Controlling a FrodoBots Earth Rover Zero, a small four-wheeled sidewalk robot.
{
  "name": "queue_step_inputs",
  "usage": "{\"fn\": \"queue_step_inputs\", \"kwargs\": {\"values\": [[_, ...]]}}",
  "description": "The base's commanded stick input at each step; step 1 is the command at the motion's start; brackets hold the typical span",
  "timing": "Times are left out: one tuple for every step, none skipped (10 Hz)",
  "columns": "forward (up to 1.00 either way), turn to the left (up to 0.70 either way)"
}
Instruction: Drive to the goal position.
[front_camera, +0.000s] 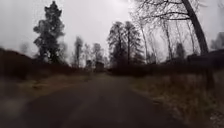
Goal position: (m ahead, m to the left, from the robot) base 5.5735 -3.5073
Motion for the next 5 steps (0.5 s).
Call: {"fn": "queue_step_inputs", "kwargs": {"values": [[0.70,0.00],[0.70,0.00],[0.70,0.24],[0.70,0.30],[0.70,0.32]]}}
